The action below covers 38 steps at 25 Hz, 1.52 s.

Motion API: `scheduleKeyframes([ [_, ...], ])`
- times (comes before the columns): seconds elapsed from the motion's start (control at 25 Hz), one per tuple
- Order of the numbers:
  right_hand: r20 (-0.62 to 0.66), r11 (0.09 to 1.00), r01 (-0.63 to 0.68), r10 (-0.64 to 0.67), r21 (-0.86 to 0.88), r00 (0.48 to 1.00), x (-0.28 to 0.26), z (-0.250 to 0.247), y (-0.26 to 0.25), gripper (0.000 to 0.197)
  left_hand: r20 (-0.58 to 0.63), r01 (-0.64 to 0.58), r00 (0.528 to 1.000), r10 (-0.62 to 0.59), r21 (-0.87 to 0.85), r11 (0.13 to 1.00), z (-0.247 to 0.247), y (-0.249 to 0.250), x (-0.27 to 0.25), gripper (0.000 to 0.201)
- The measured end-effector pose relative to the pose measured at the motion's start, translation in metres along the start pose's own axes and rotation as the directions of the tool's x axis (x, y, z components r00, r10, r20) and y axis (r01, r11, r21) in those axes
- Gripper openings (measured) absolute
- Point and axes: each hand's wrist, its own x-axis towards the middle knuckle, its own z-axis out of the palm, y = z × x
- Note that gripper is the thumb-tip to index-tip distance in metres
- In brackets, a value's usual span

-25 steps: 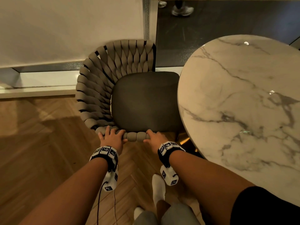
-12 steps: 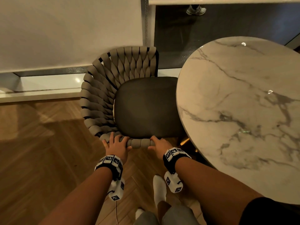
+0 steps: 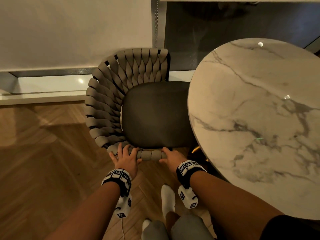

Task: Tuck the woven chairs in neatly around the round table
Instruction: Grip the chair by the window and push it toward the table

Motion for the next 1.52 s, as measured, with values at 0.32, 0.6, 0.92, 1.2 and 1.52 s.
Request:
scheduleKeyframes([
  [0.32, 0.015, 0.998, -0.008, 0.009, -0.055, 1.000, 0.011, -0.002, -0.002, 0.040, -0.009, 0.010, 1.000, -0.011, -0.024, 1.000, -0.006, 0.001, 0.007, 0.046],
  [0.6, 0.011, 0.997, -0.032, 0.033, -0.076, 0.999, 0.016, 0.002, 0.002, 0.041, -0.012, 0.016, 1.000, -0.016, 0.002, 1.000, -0.011, 0.000, 0.008, 0.050],
  [0.92, 0.016, 0.993, -0.086, 0.087, -0.077, 0.996, 0.016, 0.005, -0.001, 0.043, 0.039, -0.002, 0.999, 0.003, -0.029, 1.000, -0.020, -0.003, 0.008, 0.051],
  [1.2, 0.029, 0.994, -0.094, 0.095, -0.059, 0.995, 0.013, 0.011, 0.005, 0.041, 0.056, -0.007, 0.998, 0.009, -0.032, 0.999, -0.019, -0.001, 0.002, 0.052],
  [1.52, 0.031, 0.992, -0.069, 0.073, -0.107, 0.997, 0.006, 0.007, 0.009, 0.044, 0.085, 0.012, 0.996, -0.012, 0.005, 1.000, -0.022, 0.000, 0.002, 0.055],
])
